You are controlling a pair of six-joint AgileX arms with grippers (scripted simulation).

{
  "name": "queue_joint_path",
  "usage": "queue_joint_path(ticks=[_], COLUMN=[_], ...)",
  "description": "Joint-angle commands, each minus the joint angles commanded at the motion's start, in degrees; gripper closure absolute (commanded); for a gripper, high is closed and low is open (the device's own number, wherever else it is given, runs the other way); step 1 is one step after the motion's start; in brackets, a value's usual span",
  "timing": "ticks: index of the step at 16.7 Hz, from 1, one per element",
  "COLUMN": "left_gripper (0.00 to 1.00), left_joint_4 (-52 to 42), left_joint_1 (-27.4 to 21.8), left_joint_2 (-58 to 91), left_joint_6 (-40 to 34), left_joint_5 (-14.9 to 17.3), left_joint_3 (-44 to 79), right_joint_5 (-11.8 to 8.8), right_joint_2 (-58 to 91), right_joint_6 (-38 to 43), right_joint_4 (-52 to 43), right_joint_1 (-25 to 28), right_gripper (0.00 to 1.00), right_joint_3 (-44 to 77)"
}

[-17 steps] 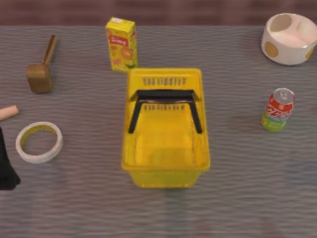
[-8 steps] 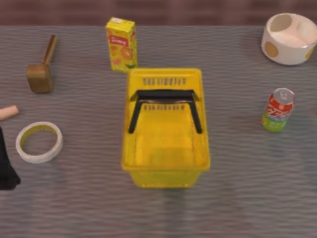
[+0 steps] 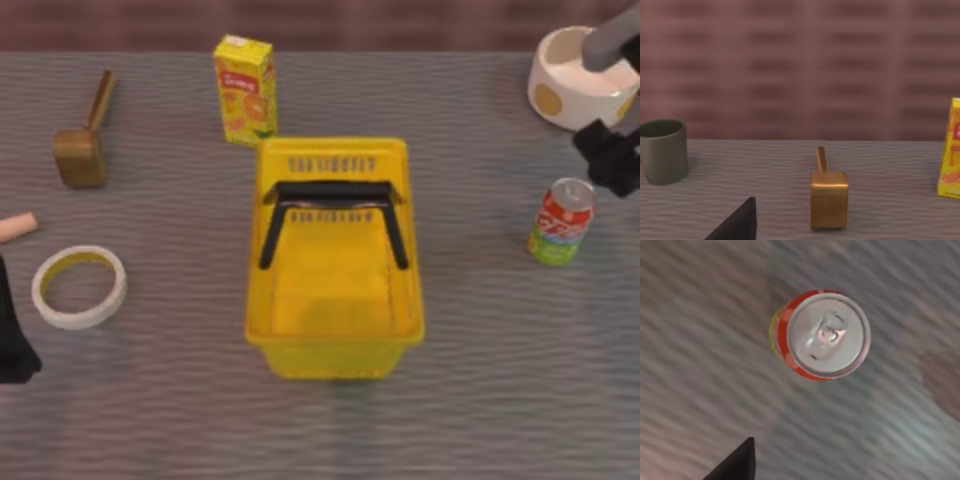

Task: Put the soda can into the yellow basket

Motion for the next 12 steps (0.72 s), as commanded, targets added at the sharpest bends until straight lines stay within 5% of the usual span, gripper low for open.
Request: queue_joint_path(ticks=[6,12], left_gripper=[0.00,0.00], left_joint_4=[0.00,0.00], left_joint_1=[0.00,0.00], left_joint_2=[0.00,0.00], left_joint_6=[0.00,0.00], left_joint_5=[0.00,0.00], left_joint_3=[0.00,0.00], right_joint_5=[-0.03,-0.07], right_joint_2=[23.86,27.89], right_joint_6=[-5.65,-6.69], right_joint_4=[-12.32,-14.60], right_joint_1=[1.93,2.32], right_gripper=[0.00,0.00], right_joint_3=[19.29,22.63])
